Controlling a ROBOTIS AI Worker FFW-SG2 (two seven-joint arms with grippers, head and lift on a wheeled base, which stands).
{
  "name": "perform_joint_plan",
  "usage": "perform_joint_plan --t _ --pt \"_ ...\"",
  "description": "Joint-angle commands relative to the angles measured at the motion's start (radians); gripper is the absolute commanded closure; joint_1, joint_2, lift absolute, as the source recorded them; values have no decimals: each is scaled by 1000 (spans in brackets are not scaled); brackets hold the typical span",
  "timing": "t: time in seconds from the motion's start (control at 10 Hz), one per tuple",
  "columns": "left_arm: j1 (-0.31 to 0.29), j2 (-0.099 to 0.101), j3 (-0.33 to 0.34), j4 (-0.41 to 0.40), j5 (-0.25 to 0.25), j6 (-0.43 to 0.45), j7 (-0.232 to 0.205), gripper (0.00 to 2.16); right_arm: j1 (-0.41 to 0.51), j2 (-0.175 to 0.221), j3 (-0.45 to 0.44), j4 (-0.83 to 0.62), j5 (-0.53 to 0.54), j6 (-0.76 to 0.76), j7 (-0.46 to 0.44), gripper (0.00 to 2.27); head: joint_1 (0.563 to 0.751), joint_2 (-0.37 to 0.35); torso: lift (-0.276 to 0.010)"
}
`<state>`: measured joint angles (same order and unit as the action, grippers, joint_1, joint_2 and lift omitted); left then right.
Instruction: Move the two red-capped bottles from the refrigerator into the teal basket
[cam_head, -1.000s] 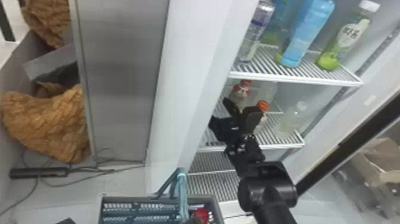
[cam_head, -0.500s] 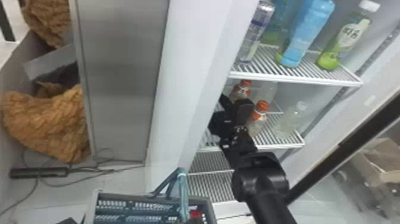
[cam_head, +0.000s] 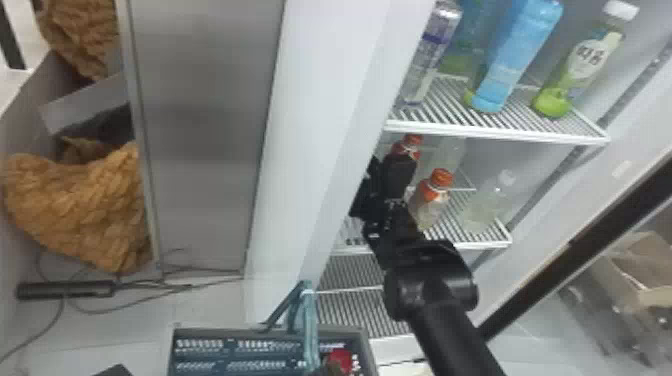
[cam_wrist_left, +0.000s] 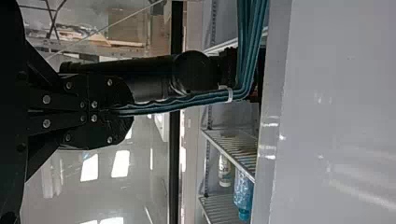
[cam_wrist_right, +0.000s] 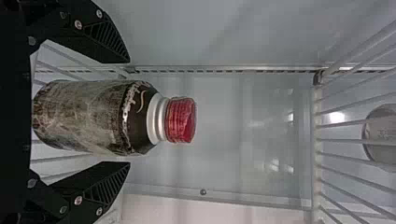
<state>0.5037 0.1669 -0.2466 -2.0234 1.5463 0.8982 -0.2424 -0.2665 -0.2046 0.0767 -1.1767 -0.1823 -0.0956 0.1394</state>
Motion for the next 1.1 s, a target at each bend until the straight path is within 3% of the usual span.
perform_joint_plan --t 0.0,0.4,0.6,0.7,1.0 --pt "-3 0 -1 2 1 -2 0 1156 -13 -1 7 17 -1 2 -1 252 695 -350 -224" --pt "-10 0 -7 10 1 -2 0 1156 -67 -9 53 61 -15 12 -7 300 695 -350 -224" --pt "-13 2 -11 10 5 -12 -3 1156 -82 -12 71 71 -29 12 -7 555 695 -350 -224" --pt "-13 3 -11 10 9 -12 -3 1156 -72 -10 71 71 -35 12 -7 696 695 -350 -224" --pt "-6 3 -7 10 11 -17 -9 1156 -1 -10 47 -17 -31 10 -6 713 695 -350 -224"
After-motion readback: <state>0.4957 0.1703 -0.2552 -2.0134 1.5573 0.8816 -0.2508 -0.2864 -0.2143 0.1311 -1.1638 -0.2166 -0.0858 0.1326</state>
